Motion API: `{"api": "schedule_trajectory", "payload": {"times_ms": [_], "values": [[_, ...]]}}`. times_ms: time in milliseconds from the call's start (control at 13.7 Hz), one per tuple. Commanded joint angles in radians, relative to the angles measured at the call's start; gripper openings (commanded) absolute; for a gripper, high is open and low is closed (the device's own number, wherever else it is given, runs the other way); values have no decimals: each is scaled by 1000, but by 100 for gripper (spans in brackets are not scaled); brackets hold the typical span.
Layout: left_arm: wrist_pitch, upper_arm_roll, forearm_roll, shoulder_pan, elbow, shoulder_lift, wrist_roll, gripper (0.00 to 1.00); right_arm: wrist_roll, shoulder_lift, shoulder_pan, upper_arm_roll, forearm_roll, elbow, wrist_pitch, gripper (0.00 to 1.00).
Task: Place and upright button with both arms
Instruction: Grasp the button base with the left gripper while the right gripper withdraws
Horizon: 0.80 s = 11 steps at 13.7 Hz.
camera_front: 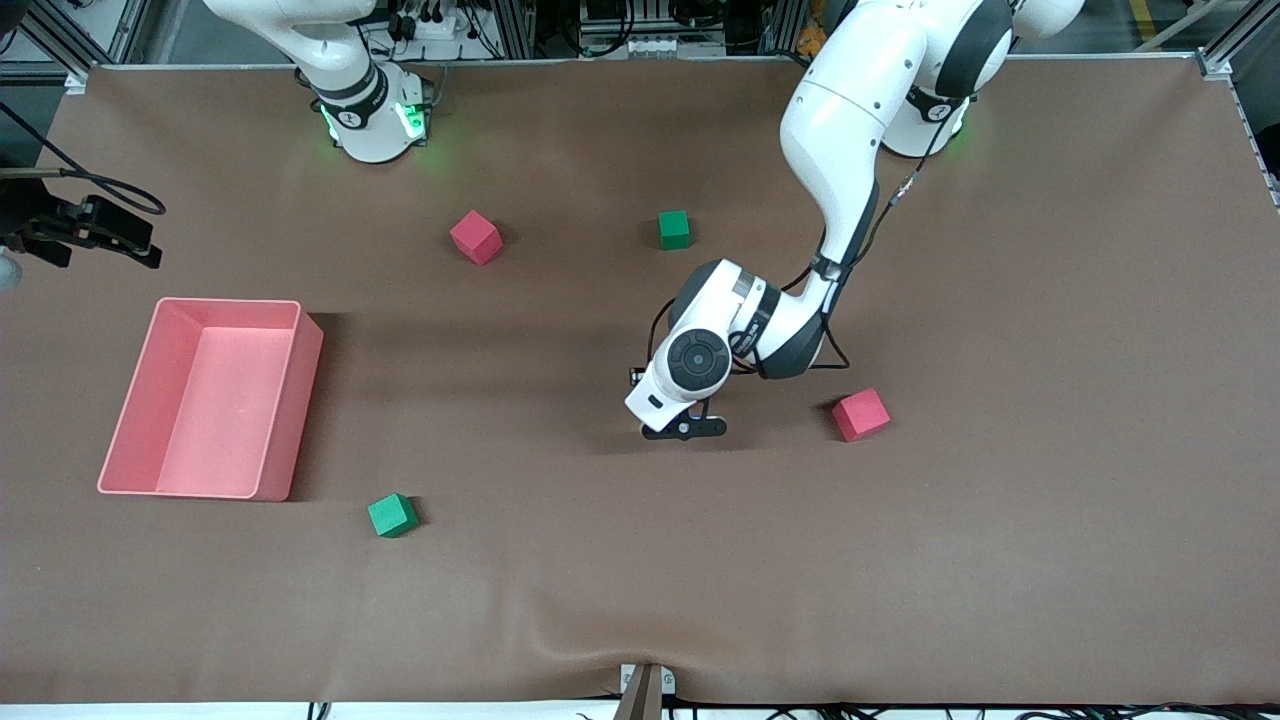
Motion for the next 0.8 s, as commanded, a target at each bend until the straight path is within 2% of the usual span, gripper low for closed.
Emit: {"api": "schedule_trajectory", "payload": {"times_ms": [0, 584, 657, 730], "values": [[-6, 14, 36, -10, 10, 5, 4, 57, 0, 5, -5, 8, -11, 16, -12, 100], [-5, 13, 38, -11, 10, 16, 3, 57, 0, 5, -4, 12, -9, 18, -11, 100], [-5, 13, 38, -11, 10, 16, 4, 55, 0, 5, -4, 13, -9, 18, -12, 100], [-5, 13, 38, -11, 10, 16, 4, 48, 0, 5, -4, 13, -9, 18, -12, 100]]}}
